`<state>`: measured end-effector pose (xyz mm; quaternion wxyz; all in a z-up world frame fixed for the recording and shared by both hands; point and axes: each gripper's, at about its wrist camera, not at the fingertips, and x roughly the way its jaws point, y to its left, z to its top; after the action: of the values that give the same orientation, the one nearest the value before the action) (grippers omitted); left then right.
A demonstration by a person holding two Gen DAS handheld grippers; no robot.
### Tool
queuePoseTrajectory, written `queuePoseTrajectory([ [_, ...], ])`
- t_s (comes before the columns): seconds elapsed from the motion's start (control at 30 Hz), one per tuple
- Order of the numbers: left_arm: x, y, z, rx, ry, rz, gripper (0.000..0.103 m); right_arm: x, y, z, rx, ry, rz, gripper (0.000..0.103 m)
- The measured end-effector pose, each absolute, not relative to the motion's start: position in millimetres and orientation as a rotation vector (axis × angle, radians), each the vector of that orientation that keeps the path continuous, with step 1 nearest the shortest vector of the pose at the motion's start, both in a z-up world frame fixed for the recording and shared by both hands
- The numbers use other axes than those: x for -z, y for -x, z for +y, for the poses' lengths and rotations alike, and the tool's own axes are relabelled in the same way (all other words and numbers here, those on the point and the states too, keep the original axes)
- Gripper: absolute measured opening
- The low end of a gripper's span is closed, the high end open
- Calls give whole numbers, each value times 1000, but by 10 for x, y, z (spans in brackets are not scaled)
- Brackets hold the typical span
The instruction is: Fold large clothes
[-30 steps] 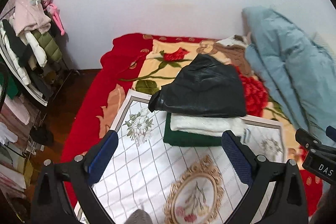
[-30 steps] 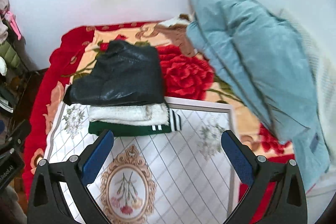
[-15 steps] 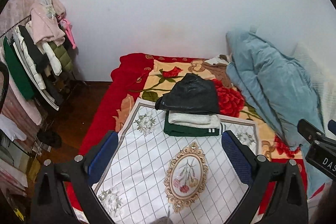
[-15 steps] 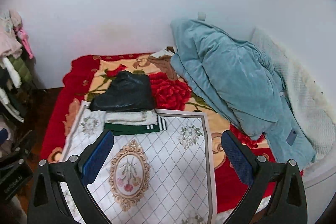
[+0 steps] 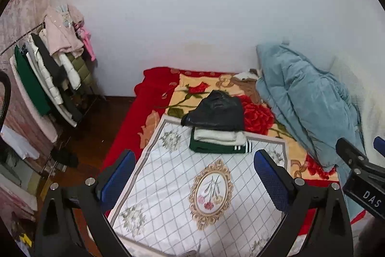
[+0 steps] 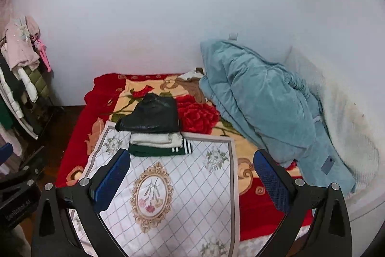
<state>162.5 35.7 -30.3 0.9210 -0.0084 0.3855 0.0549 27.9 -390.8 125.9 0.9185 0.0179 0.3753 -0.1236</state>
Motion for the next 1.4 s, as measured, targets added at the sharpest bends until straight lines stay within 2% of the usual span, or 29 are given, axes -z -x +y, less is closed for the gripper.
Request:
queuePoseTrajectory([
  [0.37,82,-1496,386,-146,39,767,100,-1579,-246,-3835,219,7,782,103],
  [1.4,-34,-1496,470,-148,47,749,101,-1696,-401,-3737,173,18,770,103],
])
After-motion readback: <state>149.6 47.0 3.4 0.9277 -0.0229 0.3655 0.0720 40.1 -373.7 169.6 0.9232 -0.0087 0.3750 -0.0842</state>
